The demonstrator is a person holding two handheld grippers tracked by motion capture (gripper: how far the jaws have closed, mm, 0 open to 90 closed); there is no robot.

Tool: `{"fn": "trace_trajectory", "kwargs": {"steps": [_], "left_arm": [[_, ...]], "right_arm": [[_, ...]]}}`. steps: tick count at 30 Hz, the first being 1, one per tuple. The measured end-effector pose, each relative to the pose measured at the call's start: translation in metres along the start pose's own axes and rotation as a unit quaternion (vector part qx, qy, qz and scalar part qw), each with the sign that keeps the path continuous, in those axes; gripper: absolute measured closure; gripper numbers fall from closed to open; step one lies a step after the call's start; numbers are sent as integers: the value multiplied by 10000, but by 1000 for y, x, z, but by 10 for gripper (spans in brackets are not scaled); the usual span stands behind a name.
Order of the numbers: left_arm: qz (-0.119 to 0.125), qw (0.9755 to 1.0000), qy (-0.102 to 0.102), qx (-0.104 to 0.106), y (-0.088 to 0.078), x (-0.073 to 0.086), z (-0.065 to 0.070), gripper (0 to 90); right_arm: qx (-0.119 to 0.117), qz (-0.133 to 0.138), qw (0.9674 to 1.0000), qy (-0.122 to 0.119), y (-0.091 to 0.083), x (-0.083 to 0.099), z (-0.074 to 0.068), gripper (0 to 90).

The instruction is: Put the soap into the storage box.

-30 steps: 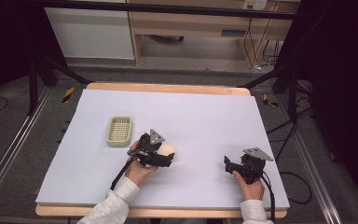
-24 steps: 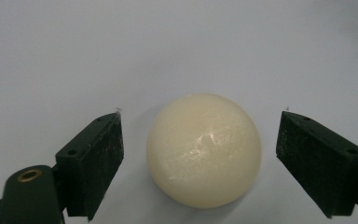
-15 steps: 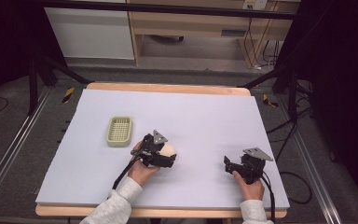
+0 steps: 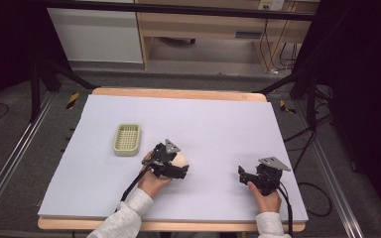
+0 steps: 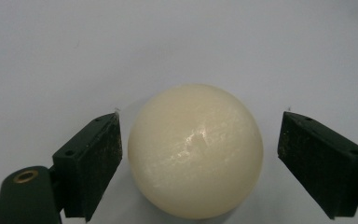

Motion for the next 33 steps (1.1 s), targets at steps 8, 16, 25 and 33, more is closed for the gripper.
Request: {"fn": "trace_trajectory", "kwargs": {"steps": [8, 16, 25, 33], "left_arm": [[-72, 10000, -28, 13, 3, 1, 0, 135], [-125, 9999, -41, 21, 6, 2, -1, 185], [-195, 9998, -68, -3, 9, 3, -2, 209], [-219, 9997, -74, 12, 10, 3, -3, 228]], "right_arm": [[-4, -1, 10000, 1, 0, 0, 0, 48], [-8, -5, 10000, 5, 0, 0, 0, 48], [-12, -9, 10000, 8, 0, 0, 0, 48], [-4, -9, 10000, -2, 0, 0, 0, 48]]}}
Point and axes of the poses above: each handheld gripper's, and its own axes: y roughly forward along the jaws, x roughly out of its underside, z roughly to its right, the point moved 5 cm from there along y, roughly forward along the jaws, and after that the axes turned 7 degrees about -z, right-handed, at the moved point
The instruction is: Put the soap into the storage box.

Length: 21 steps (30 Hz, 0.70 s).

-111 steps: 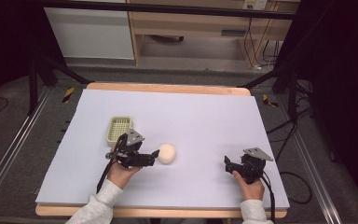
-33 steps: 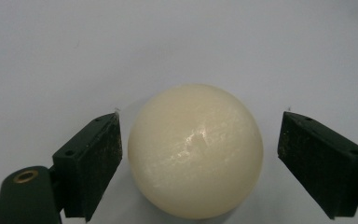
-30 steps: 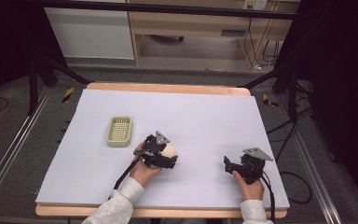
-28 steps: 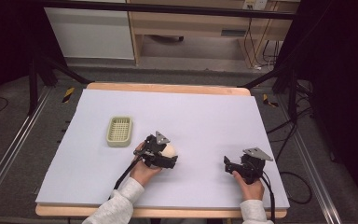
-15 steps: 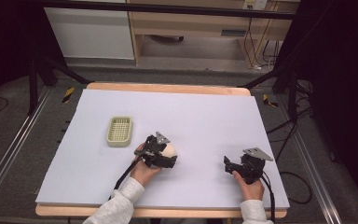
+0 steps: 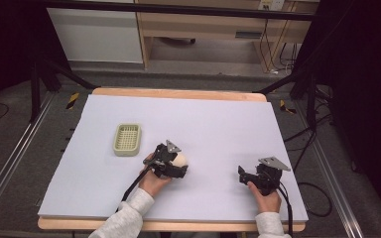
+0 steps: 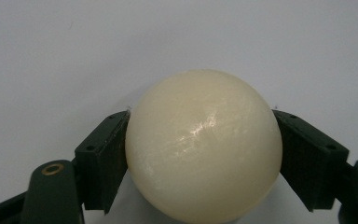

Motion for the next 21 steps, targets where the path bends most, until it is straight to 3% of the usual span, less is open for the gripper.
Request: {"fn": "trace_trajectory", "kwargs": {"steps": [15, 21], "left_arm": [[-59, 10000, -33, 27, -2, 0, -2, 231], [59, 10000, -10, 53, -14, -2, -4, 231]], "right_arm": [[-6, 0, 10000, 1, 0, 0, 0, 48], [-8, -5, 10000, 5, 0, 0, -1, 48]]}}
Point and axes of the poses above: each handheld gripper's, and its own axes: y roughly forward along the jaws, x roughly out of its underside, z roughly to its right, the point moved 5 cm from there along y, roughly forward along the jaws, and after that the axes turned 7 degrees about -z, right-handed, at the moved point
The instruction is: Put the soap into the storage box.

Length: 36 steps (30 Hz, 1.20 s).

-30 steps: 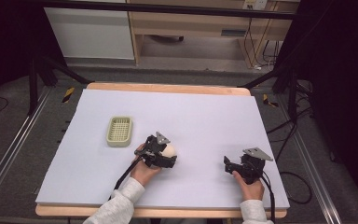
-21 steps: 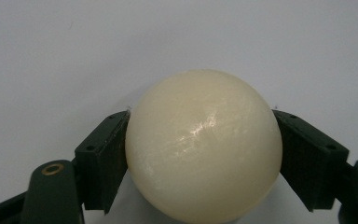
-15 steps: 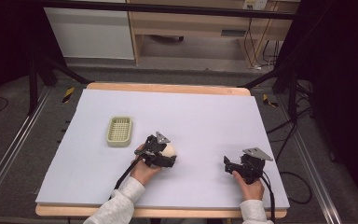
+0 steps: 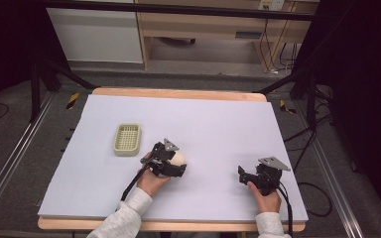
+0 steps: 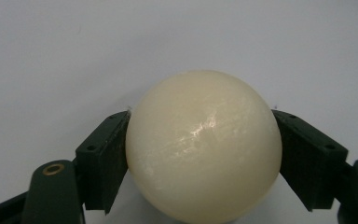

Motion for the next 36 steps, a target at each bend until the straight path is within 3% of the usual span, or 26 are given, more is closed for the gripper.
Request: {"fn": "trace_trajectory", "kwargs": {"steps": [16, 29, 36], "left_arm": [[55, 9999, 104, 30, -26, 8, -9, 231], [194, 9998, 59, -13, -48, 12, -23, 231], [268, 9996, -81, -85, -57, 15, -36, 231]], "right_arm": [[16, 7, 10000, -10, 0, 0, 0, 48], [15, 0, 10000, -8, 0, 0, 0, 48], [19, -13, 10000, 4, 0, 0, 0, 48]]}}
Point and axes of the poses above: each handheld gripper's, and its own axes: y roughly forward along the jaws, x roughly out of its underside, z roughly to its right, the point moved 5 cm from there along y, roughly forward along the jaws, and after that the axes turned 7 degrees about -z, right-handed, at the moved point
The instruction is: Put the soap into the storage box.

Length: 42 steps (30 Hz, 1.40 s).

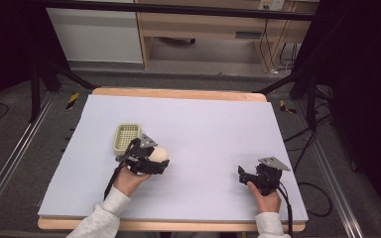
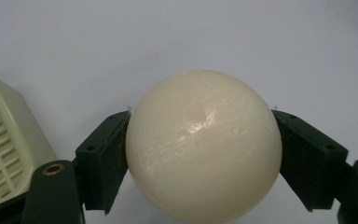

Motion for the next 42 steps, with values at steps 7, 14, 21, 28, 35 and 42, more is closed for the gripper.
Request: {"fn": "trace_trajectory", "kwargs": {"steps": [7, 14, 21, 28, 35, 42], "left_arm": [[50, 9999, -87, -62, -6, 1, -9, 231], [60, 9998, -139, -110, -10, 2, -17, 231], [105, 9995, -212, -185, -17, 1, -27, 231], [116, 9992, -282, -270, -22, 1, -35, 231], [119, 9987, -358, -335, -25, 1, -44, 231], [123, 9976, -515, -451, -26, 2, -58, 231]], "right_arm": [[3, 0, 10000, 0, 0, 0, 0, 49], [5, 0, 10000, -9, 0, 0, 0, 49], [4, -1, 10000, -6, 0, 0, 0, 50], [1, -4, 10000, -6, 0, 0, 0, 49], [7, -11, 10000, -12, 0, 0, 0, 49], [11, -17, 10000, -24, 0, 0, 0, 49]]}}
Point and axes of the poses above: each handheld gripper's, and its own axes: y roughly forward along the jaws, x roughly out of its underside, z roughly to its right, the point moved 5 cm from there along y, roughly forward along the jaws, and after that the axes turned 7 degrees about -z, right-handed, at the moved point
